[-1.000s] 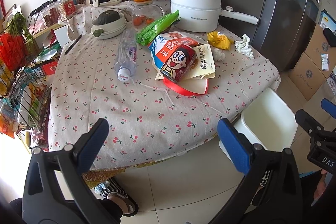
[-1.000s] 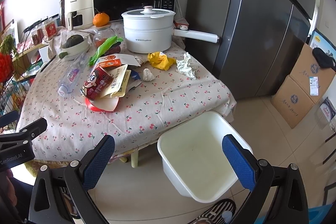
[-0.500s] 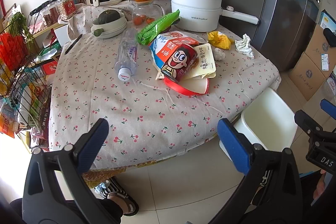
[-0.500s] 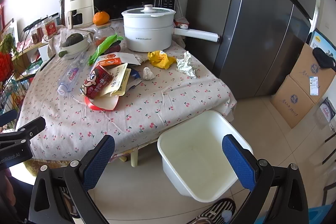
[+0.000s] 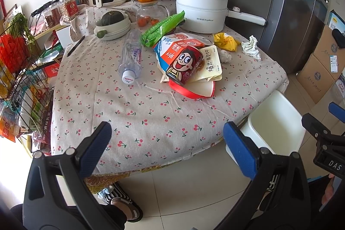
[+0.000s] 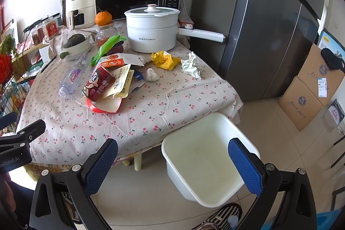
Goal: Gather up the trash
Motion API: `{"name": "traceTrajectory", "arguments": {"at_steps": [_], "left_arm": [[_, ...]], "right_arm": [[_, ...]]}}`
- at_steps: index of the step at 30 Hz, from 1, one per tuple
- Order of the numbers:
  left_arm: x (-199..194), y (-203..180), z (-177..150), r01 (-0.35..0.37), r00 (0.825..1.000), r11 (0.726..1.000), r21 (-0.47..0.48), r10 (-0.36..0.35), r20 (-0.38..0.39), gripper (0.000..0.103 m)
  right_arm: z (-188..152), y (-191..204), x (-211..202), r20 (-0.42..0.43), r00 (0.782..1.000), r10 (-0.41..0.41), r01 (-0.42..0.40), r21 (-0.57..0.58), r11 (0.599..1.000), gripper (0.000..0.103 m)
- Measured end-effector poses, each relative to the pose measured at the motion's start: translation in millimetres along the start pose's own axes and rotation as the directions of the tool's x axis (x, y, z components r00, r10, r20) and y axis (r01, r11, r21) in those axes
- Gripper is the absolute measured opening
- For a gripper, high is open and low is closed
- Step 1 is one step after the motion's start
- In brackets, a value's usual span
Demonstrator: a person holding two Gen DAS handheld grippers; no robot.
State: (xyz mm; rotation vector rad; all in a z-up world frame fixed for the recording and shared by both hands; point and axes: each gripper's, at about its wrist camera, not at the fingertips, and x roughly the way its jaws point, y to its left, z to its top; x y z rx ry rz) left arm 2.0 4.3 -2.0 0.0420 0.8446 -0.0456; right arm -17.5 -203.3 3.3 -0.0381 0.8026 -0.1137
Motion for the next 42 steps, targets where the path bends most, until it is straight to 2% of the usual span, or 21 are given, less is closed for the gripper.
{"name": "traceTrajectory", "arguments": {"at_steps": [25, 27, 30, 32, 36, 38, 40, 42], "left_arm": [[0.3, 10.6, -4.0, -0.028, 1.000, 1.000, 0.010, 0.028, 0.009, 0.103], [1.3, 12.7, -3.0, -0.013, 1.000, 1.000, 0.009, 0.013, 0.007, 0.103], [1.9, 16.5, 0.4, 0.052, 0.999, 0.998, 0.021, -0.052, 0.013, 0.103], [3.7, 16.9, 5.0, 0.090, 0.996, 0.995, 0.046, -0.091, 0.016, 0.103], [7.7, 17.0, 18.4, 0.087, 0.994, 0.992, 0.093, -0.092, 0.051, 0.103], [16.4, 13.6, 29.2, 0.077, 0.996, 0.987, 0.144, -0.083, 0.036, 0.103], [31.4, 12.5, 41.3, 0.080, 0.997, 0.982, 0.170, -0.076, -0.028, 0.103], [50.8, 13.5, 54.0, 0.117, 0.990, 0.981, 0.153, -0.103, -0.096, 0.103]], "right_arm": [[-0.2, -2.1, 3.0, -0.006, 1.000, -0.023, 0.023, -0.001, 1.000, 0.103], [0.5, -3.2, 3.9, -0.011, 1.000, 0.003, -0.003, 0.010, 1.000, 0.103], [5.3, -9.5, 9.0, -0.032, 0.997, 0.068, -0.066, 0.068, 0.995, 0.103], [12.4, -11.4, 11.5, -0.042, 0.996, 0.081, -0.078, 0.072, 0.994, 0.103], [33.2, -12.5, 16.2, -0.050, 0.995, 0.082, -0.079, 0.066, 0.995, 0.103], [43.7, -11.5, 21.3, -0.057, 0.994, 0.097, -0.094, 0.061, 0.994, 0.103], [55.6, -8.5, 30.4, -0.076, 0.991, 0.107, -0.104, 0.043, 0.994, 0.103], [67.5, -4.2, 42.6, -0.106, 0.985, 0.137, -0.136, 0.020, 0.990, 0.103]]}}
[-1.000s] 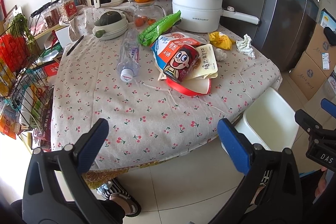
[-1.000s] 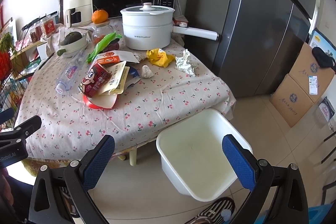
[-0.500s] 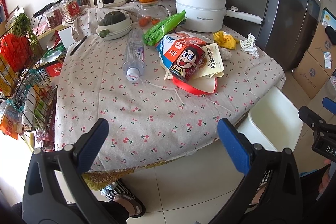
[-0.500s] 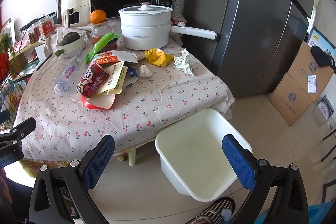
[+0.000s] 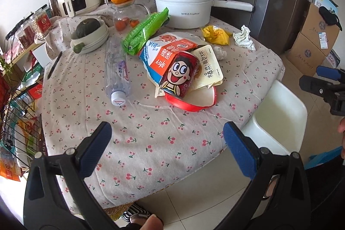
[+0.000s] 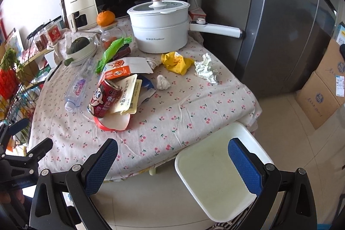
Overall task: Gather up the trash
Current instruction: 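Reach the left tool to the red milk can and close on it, then grasp the cream bread-snack packet with the right tool while the left tool holds the can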
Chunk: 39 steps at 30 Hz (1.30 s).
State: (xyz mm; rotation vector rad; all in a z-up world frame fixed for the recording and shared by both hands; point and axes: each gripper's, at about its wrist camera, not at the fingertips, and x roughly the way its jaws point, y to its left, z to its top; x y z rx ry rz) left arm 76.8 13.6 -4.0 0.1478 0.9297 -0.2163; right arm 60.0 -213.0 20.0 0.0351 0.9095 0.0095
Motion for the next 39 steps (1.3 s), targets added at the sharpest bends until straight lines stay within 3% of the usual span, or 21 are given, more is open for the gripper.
{"name": "traceTrajectory", "arguments": {"at_steps": [2, 6, 11, 13, 16, 21, 24, 27, 31, 37, 39], "left_arm": [[18.1, 2.7, 12.5, -0.005, 1.000, 1.000, -0.009, 0.005, -0.019, 0.103], [52.2, -0.3, 33.3, 0.057, 0.997, 0.998, 0.011, -0.056, -0.046, 0.103], [89.1, -6.0, 52.4, 0.121, 0.992, 0.992, 0.039, -0.120, -0.033, 0.102], [104.1, -5.5, 58.0, 0.138, 0.989, 0.990, 0.032, -0.136, -0.050, 0.101], [119.0, -4.7, 67.8, 0.153, 0.986, 0.988, 0.016, -0.152, -0.067, 0.091], [137.0, -10.0, 73.9, 0.188, 0.974, 0.982, -0.010, -0.188, -0.126, 0.068], [138.4, -14.6, 75.3, 0.169, 0.977, 0.986, 0.009, -0.166, -0.137, 0.065], [133.2, -9.8, 77.3, 0.175, 0.976, 0.984, -0.031, -0.178, -0.127, 0.062], [118.2, 3.6, 76.7, 0.194, 0.974, 0.977, -0.091, -0.203, -0.098, 0.059], [97.8, 21.3, 68.8, 0.156, 0.984, 0.982, -0.111, -0.163, -0.065, 0.057], [92.4, 26.2, 66.0, 0.139, 0.987, 0.983, -0.118, -0.147, -0.060, 0.057]], "right_arm": [[10.8, 1.5, 12.5, -0.027, 0.999, 0.030, -0.030, -0.008, 1.000, 0.103], [24.2, -1.0, 41.4, -0.074, 0.991, 0.113, -0.112, 0.015, 0.994, 0.103], [33.9, -7.4, 82.0, -0.171, 0.942, 0.288, -0.272, 0.113, 0.956, 0.103], [40.9, -7.2, 94.6, -0.185, 0.935, 0.301, -0.280, 0.134, 0.951, 0.103], [50.6, -6.3, 109.7, -0.191, 0.943, 0.274, -0.251, 0.137, 0.958, 0.103], [57.8, -14.3, 132.4, -0.217, 0.926, 0.309, -0.265, 0.209, 0.941, 0.103], [59.6, -16.9, 144.1, -0.225, 0.922, 0.316, -0.262, 0.239, 0.935, 0.103], [58.5, -20.0, 155.1, -0.233, 0.914, 0.332, -0.262, 0.284, 0.922, 0.102], [55.4, -19.1, 168.9, -0.232, 0.887, 0.398, -0.302, 0.361, 0.882, 0.098], [54.1, -2.6, 187.1, -0.217, 0.845, 0.489, -0.382, 0.397, 0.835, 0.084], [54.0, 5.3, 193.6, -0.213, 0.834, 0.509, -0.401, 0.399, 0.824, 0.075]]}}
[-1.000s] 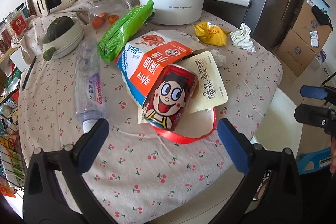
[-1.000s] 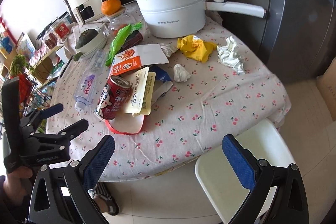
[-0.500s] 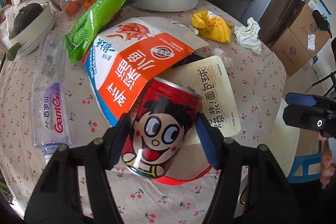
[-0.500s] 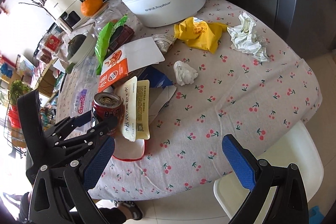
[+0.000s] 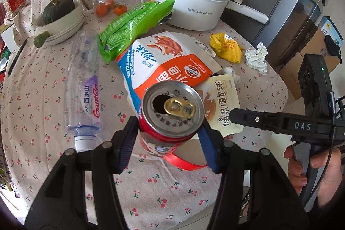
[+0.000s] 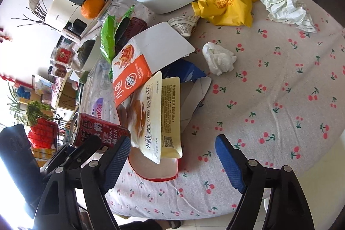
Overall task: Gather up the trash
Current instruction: 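Grasp the cream bread-snack packet with the right tool while the left tool holds the can, then carry the packet into the white bin and open the right tool while the left carries the can over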
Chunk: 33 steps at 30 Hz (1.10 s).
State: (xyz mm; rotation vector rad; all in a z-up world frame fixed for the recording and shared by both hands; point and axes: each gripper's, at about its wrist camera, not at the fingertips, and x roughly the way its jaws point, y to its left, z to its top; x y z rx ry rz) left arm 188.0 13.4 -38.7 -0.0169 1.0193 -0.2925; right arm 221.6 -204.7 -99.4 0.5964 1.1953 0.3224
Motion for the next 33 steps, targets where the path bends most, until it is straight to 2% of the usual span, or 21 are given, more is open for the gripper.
{"name": "traceTrajectory", "arguments": {"at_steps": [1, 4, 5, 6, 7, 8, 9, 13, 21, 28, 33], "left_arm": [[-2.8, 2.2, -1.7, -0.001, 1.000, 1.000, -0.003, 0.001, 0.003, 0.057], [-9.7, 5.0, -6.4, -0.008, 1.000, 1.000, -0.006, 0.008, 0.013, 0.057], [-11.8, 5.4, -7.7, -0.008, 1.000, 1.000, -0.008, 0.008, 0.016, 0.057], [-13.6, 6.1, -9.0, -0.005, 1.000, 1.000, -0.011, 0.005, 0.018, 0.057], [-15.6, 6.4, -9.5, -0.003, 1.000, 1.000, -0.015, 0.003, 0.020, 0.057], [-17.6, 7.0, -10.4, -0.002, 1.000, 1.000, -0.018, 0.002, 0.022, 0.057], [-19.8, 7.2, -11.3, -0.003, 1.000, 1.000, -0.020, 0.003, 0.025, 0.057], [-28.3, 11.7, -13.2, -0.005, 0.999, 0.999, -0.035, 0.007, 0.044, 0.057], [-36.7, 13.6, -16.1, 0.009, 0.998, 0.998, -0.058, -0.006, 0.059, 0.057], [-42.1, -8.5, -17.9, 0.047, 0.996, 0.999, -0.023, -0.045, 0.077, 0.057], [-41.8, -38.2, -17.1, 0.088, 0.993, 0.996, 0.032, -0.090, 0.080, 0.057]], "right_arm": [[0.3, 2.9, 4.6, -0.005, 1.000, 0.008, -0.008, -0.003, 1.000, 0.072], [1.0, 9.0, 18.6, -0.010, 1.000, 0.013, -0.013, -0.019, 1.000, 0.052], [1.0, 10.8, 21.9, -0.009, 1.000, 0.005, -0.005, -0.026, 1.000, 0.037], [0.9, 12.2, 24.3, -0.007, 1.000, -0.005, 0.005, -0.031, 1.000, 0.029], [0.6, 13.0, 24.8, 0.001, 1.000, -0.009, 0.009, -0.032, 0.999, 0.026], [0.7, 13.8, 23.1, 0.012, 1.000, -0.006, 0.007, -0.031, 1.000, 0.016], [0.5, 13.8, 20.5, 0.024, 1.000, 0.006, -0.005, -0.025, 1.000, 0.014], [0.3, 22.2, 2.8, 0.054, 0.996, 0.070, -0.068, -0.033, 0.997, 0.008], [-14.2, 34.7, -49.0, 0.124, 0.988, 0.089, -0.073, -0.124, 0.990, 0.004], [-27.5, 15.3, -114.1, 0.225, 0.969, 0.104, -0.078, -0.120, 0.990, 0.004], [-45.3, -11.9, -172.5, 0.314, 0.946, 0.075, -0.040, -0.118, 0.992, 0.003]]}}
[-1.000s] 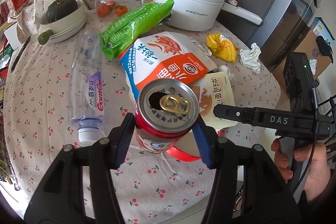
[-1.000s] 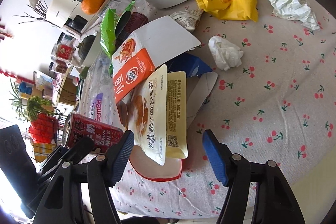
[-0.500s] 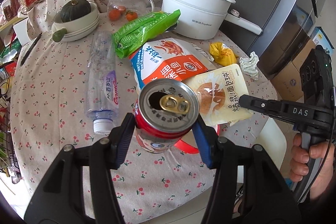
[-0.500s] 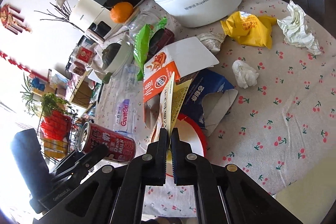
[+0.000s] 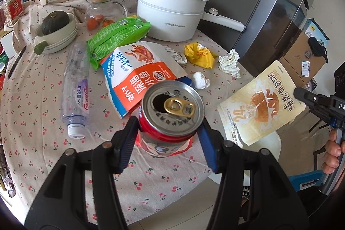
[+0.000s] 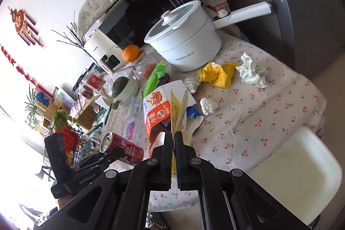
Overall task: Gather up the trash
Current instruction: 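Carry the packet into the white bin and open the right tool while the left carries the can over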
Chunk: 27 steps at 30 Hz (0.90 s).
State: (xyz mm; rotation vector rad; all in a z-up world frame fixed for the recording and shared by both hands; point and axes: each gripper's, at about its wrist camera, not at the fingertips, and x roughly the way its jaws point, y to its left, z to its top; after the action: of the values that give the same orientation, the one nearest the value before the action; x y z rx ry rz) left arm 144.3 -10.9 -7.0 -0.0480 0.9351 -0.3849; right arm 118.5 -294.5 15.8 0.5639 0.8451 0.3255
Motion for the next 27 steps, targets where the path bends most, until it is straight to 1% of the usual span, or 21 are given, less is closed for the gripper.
{"name": "traceTrajectory", "arguments": {"at_steps": [3, 5, 7, 10, 14, 17, 22, 25, 27], "left_arm": [[4.9, -21.3, -0.4, 0.031, 1.000, 0.999, 0.035, -0.031, -0.005, 0.057], [8.1, -36.3, -1.2, 0.056, 0.998, 0.997, 0.056, -0.056, -0.009, 0.057], [12.3, -52.4, -2.5, 0.080, 0.997, 0.994, 0.079, -0.079, -0.019, 0.057], [20.2, -76.3, -6.5, 0.110, 0.994, 0.987, 0.116, -0.107, -0.039, 0.057], [30.8, -104.9, -13.9, 0.143, 0.989, 0.976, 0.165, -0.134, -0.068, 0.057], [38.8, -122.8, -20.7, 0.161, 0.985, 0.966, 0.201, -0.146, -0.089, 0.057], [53.8, -145.4, -31.9, 0.186, 0.979, 0.953, 0.240, -0.158, -0.131, 0.057], [60.3, -156.6, -37.9, 0.198, 0.976, 0.944, 0.265, -0.164, -0.146, 0.057], [64.1, -164.2, -41.8, 0.206, 0.974, 0.937, 0.283, -0.167, -0.155, 0.057]], "right_arm": [[-7.9, -20.1, -36.5, 0.036, 0.999, -0.037, 0.036, 0.015, 0.999, 0.003], [-15.4, -34.5, -57.8, 0.049, 0.996, -0.076, 0.075, 0.023, 0.997, 0.003], [-23.7, -50.0, -72.7, 0.045, 0.993, -0.113, 0.111, 0.040, 0.993, 0.003], [-36.9, -73.9, -82.4, 0.018, 0.984, -0.179, 0.177, 0.071, 0.982, 0.003], [-55.1, -103.5, -76.9, -0.050, 0.971, -0.235, 0.240, 0.117, 0.964, 0.004], [-67.4, -123.5, -63.8, -0.115, 0.962, -0.248, 0.264, 0.154, 0.952, 0.004], [-81.6, -136.2, -42.2, -0.195, 0.931, -0.309, 0.337, 0.131, 0.932, 0.005], [-85.1, -143.9, -38.5, -0.223, 0.921, -0.320, 0.356, 0.146, 0.923, 0.011], [-86.1, -150.0, -40.0, -0.237, 0.911, -0.337, 0.379, 0.163, 0.911, 0.025]]}}
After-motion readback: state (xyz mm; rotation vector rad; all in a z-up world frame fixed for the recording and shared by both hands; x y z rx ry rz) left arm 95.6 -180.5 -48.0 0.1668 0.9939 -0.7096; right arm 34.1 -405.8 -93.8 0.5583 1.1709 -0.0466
